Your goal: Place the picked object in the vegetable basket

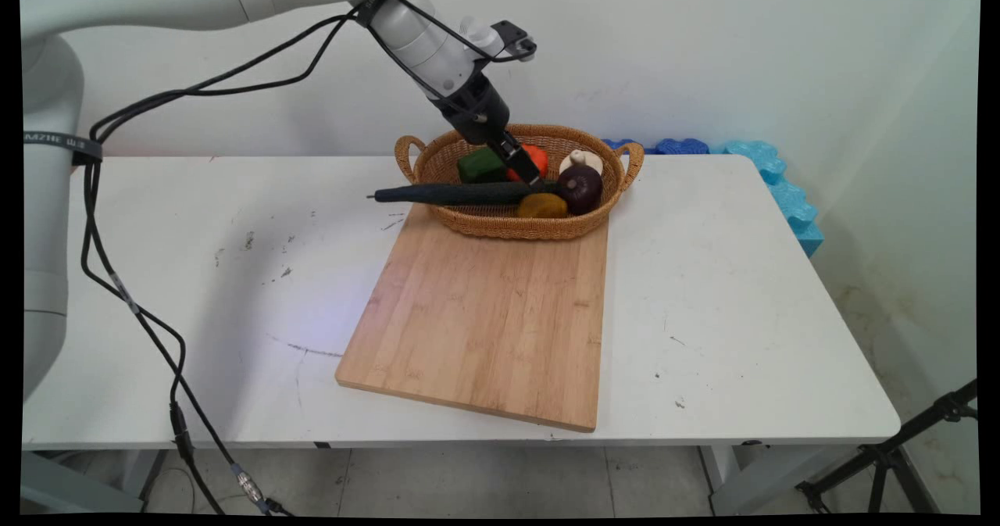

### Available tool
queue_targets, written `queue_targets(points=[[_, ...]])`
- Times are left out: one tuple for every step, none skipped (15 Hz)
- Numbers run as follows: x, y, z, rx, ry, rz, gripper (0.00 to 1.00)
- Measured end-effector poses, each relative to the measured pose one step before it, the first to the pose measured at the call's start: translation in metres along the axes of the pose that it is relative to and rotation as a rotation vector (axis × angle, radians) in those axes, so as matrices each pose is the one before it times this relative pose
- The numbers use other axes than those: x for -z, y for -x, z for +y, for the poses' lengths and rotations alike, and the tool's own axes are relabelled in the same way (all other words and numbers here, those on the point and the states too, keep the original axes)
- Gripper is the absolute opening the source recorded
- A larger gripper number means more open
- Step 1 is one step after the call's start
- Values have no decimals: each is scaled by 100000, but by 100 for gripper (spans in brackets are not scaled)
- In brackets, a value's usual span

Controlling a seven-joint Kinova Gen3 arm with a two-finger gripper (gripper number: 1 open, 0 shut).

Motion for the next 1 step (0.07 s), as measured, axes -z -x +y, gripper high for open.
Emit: queue_targets(points=[[98, -26, 53, -535, -51, 595, 100]])
